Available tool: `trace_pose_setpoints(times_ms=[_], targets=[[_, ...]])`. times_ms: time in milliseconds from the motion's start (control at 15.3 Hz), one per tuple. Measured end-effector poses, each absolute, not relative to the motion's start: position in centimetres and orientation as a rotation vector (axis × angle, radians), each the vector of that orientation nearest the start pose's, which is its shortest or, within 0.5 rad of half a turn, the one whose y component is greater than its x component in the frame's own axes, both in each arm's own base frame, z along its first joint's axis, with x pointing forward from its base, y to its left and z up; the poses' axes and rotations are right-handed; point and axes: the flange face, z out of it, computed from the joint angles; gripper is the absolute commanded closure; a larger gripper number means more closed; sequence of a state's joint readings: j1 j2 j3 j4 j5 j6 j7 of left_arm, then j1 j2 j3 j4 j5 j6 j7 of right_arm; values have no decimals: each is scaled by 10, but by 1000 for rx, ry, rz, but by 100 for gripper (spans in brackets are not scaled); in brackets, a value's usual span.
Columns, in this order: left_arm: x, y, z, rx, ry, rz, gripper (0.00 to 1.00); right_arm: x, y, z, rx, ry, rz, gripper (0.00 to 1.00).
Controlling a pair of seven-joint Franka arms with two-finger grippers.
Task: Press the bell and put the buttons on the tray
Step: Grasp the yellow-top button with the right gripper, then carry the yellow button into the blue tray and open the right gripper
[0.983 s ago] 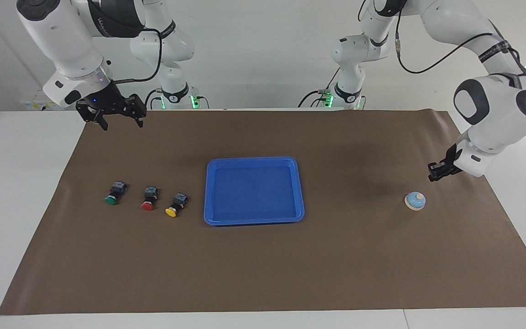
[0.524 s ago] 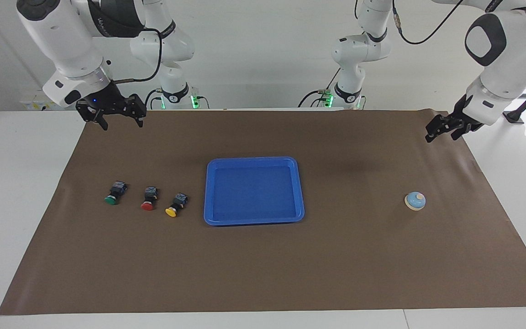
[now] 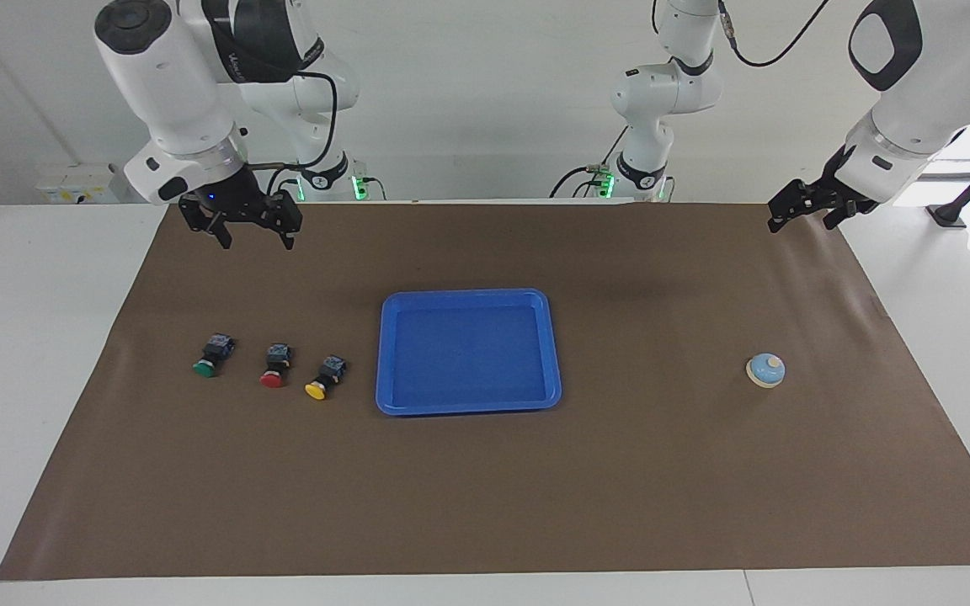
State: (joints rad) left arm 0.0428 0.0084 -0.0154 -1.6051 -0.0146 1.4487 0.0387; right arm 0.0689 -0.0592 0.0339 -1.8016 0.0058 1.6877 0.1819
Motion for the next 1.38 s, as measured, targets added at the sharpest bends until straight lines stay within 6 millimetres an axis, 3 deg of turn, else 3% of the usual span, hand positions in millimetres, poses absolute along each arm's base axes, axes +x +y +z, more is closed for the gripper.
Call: trace_pose_setpoints(times_ms=[262,524,721,1114,1376], targets=[[541,14,592,-3151,18,265,0,546,71,502,-3147,282,72,0],[541,15,592,-3151,14,264,0,578,79,427,-3161,347,4,0],[541,16,592,-3151,11,263,0,588,85,377,-3168,390,-37,0],[542,-9,592,-3146,84,263,0,606,97,326,-3144,440,-95,0],[542,-9,592,-3146,84,263,0,612,105,310,-3132,467,-109,0]])
